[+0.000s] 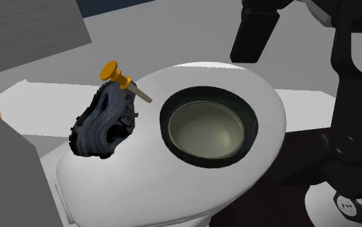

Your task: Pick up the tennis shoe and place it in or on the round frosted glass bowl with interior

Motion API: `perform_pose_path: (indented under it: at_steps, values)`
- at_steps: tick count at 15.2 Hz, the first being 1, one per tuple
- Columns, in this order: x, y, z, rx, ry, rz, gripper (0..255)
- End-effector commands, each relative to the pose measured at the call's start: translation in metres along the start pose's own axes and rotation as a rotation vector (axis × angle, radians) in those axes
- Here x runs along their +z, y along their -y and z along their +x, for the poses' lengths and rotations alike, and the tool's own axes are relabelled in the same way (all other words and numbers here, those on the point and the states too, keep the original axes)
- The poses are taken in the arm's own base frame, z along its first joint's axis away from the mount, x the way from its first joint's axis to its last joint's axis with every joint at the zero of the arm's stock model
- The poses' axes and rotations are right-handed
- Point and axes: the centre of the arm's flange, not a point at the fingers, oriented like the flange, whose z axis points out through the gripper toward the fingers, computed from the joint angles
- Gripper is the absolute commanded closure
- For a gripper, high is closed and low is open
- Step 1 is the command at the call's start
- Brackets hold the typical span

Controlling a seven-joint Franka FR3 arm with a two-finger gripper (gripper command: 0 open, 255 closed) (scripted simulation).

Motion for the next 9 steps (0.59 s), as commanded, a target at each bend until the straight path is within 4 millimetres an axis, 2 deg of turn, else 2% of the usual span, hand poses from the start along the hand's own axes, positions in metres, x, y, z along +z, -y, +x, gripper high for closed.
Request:
perform_pose_path:
  at_steps: [1, 9]
  values:
    - [0.0, 0.0, 0.0, 0.0, 0.0, 0.0, 0]
    - [0.033, -0.087, 0.082, 0.304, 0.042, 0.159, 0]
